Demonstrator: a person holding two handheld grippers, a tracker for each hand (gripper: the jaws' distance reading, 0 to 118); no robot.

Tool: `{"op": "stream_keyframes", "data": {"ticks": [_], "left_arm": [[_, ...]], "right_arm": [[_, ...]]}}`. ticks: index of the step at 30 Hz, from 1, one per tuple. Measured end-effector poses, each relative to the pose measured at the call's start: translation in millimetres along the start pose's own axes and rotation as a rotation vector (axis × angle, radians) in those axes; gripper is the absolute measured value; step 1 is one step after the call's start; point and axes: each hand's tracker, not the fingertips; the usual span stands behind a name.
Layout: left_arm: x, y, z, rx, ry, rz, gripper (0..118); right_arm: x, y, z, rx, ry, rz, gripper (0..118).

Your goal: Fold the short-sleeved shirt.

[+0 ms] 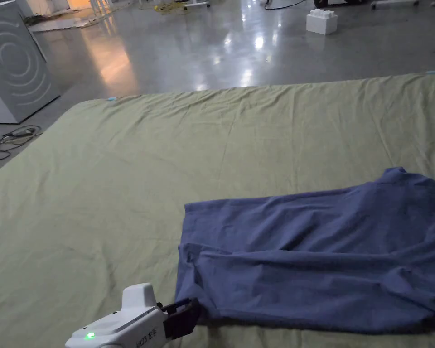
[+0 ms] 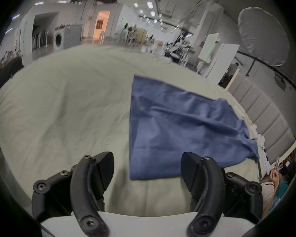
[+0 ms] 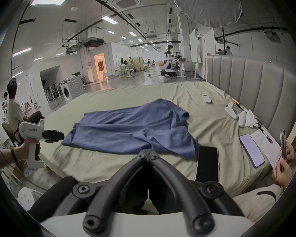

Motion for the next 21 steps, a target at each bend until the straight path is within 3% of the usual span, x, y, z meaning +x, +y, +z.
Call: {"op": "stream_keyframes", "data": {"ticks": [4,5,7,8,12,13,15,16,18,21], "left_arm": [[20,-4,-12,-0.047,0.075,-0.112,65],[27,-5,-13,-0.054,0.135,-0.168,57],[32,-3,-17,-0.073,0.112,-0.187,24],[35,-2,-21,-0.083,0.110,-0.191,17],[39,2,-30,-0.137,0.119,-0.273,11],[39,4,-29,-0.138,0.118,-0.268,11],[36,6,-30,-0.149,0.109,-0.274,11],[40,7,-26,-0.153,0.102,-0.270,11],[38,8,-26,-0.159,0.093,-0.247,11],[43,9,-23,-0.165,0.090,-0.244,11]], "right_arm": [[5,-7,-4,-0.031,-0.019,-0.017,0],[6,-8,-6,-0.039,-0.025,-0.017,0],[9,-7,-9,-0.046,-0.024,-0.017,0],[12,-5,-14,-0.053,-0.026,-0.020,0],[36,9,-50,-0.065,-0.067,-0.041,1],[45,14,-62,-0.078,-0.086,-0.065,5],[66,20,-91,-0.116,-0.113,-0.146,56],[76,23,-107,-0.118,-0.115,-0.180,74],[90,25,-142,-0.137,-0.089,-0.194,73],[101,26,-186,-0.178,-0.116,-0.096,73]]}}
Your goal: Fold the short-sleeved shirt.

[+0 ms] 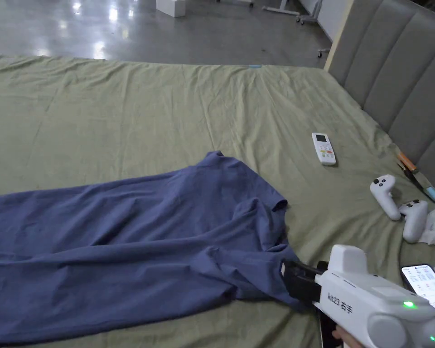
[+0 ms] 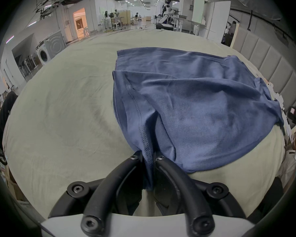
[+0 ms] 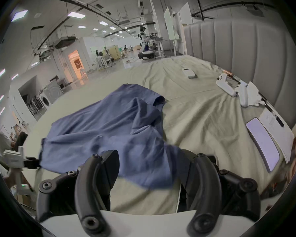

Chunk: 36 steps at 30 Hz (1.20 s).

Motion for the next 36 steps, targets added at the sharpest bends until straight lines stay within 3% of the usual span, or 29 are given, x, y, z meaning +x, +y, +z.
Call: {"op": "stream_keyframes", "data": {"ticks": [2,4,6,8,10,11,12,14,17,21,23,31,36], "left_arm": [[2,0,1,-0.003,0.001,-0.003,11],[4,1,1,-0.004,0.004,-0.007,11],[6,0,2,-0.003,0.006,-0.006,11],[6,1,1,-0.001,0.007,-0.005,11],[8,0,3,0.003,0.013,-0.001,11],[6,1,2,0.004,0.013,0.001,11],[4,3,3,0.001,0.006,0.009,11],[-7,6,10,0.006,-0.055,0.062,11],[-27,4,34,0.070,-0.101,0.254,11],[-36,0,71,0.139,-0.052,0.154,8],[-46,-7,85,0.156,-0.099,0.198,8],[-78,-60,130,0.139,-0.094,0.148,8],[-80,-93,109,0.104,-0.092,0.152,8]], "right_arm": [[1,5,-33,-0.087,-0.042,0.038,73],[1,5,-56,-0.174,-0.019,0.074,72],[-5,2,-66,-0.213,-0.052,0.134,57],[-12,5,-61,-0.182,-0.054,0.200,54],[-14,8,-57,-0.186,-0.046,0.191,39],[-12,9,-55,-0.177,-0.058,0.200,19],[-8,11,-54,-0.179,0.012,0.165,19],[-10,12,-47,-0.174,-0.035,0.157,6],[-19,15,-27,-0.138,-0.081,0.204,6],[-30,18,14,-0.089,-0.112,0.182,6],[-30,13,37,-0.068,-0.089,0.122,6],[-32,-42,119,-0.080,-0.076,0.065,6],[-42,-74,115,-0.147,-0.062,0.090,6]]}}
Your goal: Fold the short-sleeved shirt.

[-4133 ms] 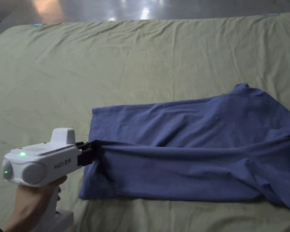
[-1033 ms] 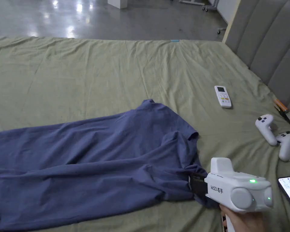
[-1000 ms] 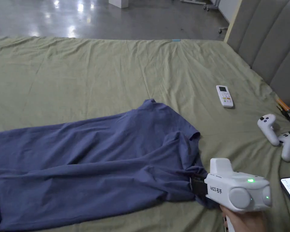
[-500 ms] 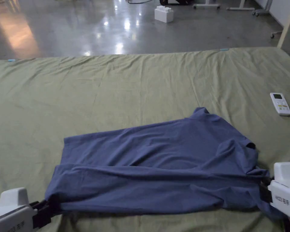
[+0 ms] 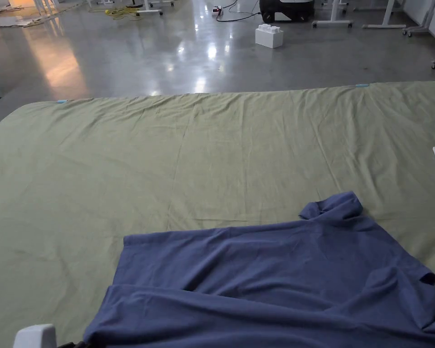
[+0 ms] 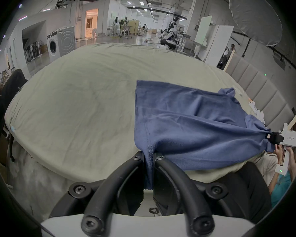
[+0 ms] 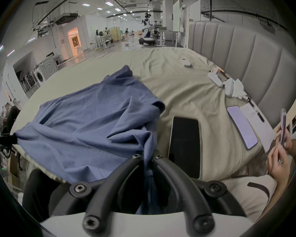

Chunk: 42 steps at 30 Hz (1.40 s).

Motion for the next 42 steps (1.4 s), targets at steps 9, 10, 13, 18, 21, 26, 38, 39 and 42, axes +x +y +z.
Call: {"op": "stream_keyframes", "data": {"ticks": [9,10,13,18,21,26,38,39,42], "left_arm": [[7,-24,4,0.089,0.022,-0.018,97],[12,-22,17,0.146,0.027,-0.038,97],[31,-11,58,0.303,0.039,-0.086,97],[75,8,130,0.562,-0.034,-0.129,97],[105,14,158,0.629,-0.024,-0.220,97],[139,8,173,0.679,-0.030,-0.233,67],[159,5,177,0.618,-0.071,-0.273,0],[157,8,175,0.615,-0.067,-0.272,0],[146,19,163,0.586,-0.061,-0.246,0]], "right_arm": [[14,-11,-7,0.084,-0.013,0.017,79],[14,-8,3,0.122,-0.009,-0.004,82],[11,-1,35,0.226,0.012,-0.009,80],[-15,14,102,0.444,0.078,0.007,81],[-32,18,130,0.547,0.106,0.037,81],[-50,11,147,0.668,0.205,0.023,81],[-73,6,150,0.614,0.225,0.131,0],[-72,6,148,0.616,0.222,0.129,0],[-68,9,137,0.583,0.242,0.099,0]]}}
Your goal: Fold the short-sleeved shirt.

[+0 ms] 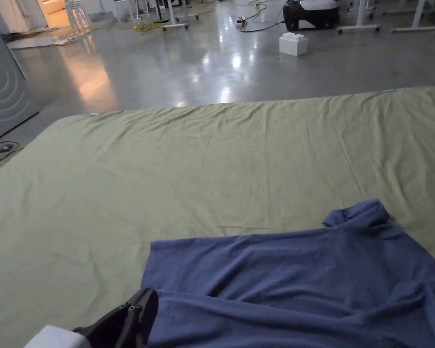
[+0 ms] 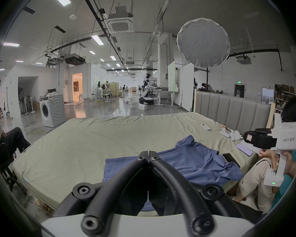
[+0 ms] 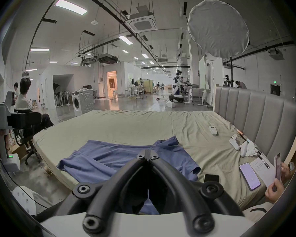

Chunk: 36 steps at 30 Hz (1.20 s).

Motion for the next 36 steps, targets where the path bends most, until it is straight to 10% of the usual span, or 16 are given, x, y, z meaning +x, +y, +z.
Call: {"op": "stream_keyframes", "data": {"ticks": [10,14,25,28,29,36], "left_arm": [[-92,-27,-173,-0.250,-0.052,0.156,3],[-140,-50,-279,-0.420,-0.007,0.325,73],[-150,-90,-393,-0.728,0.186,0.148,65],[-133,-89,-395,-0.720,0.134,0.048,41],[-125,-93,-399,-0.747,0.175,0.018,11],[-125,-97,-415,-0.810,0.158,-0.025,7]], "right_arm": [[13,-32,-40,-0.173,0.009,-0.067,0],[18,-42,-54,-0.238,-0.002,-0.107,0],[47,-70,-37,-0.386,-0.116,-0.135,0],[58,-70,-51,-0.404,-0.094,-0.146,0],[64,-67,-62,-0.420,-0.057,-0.139,0],[111,6,-220,-0.527,0.030,0.028,12]]}}
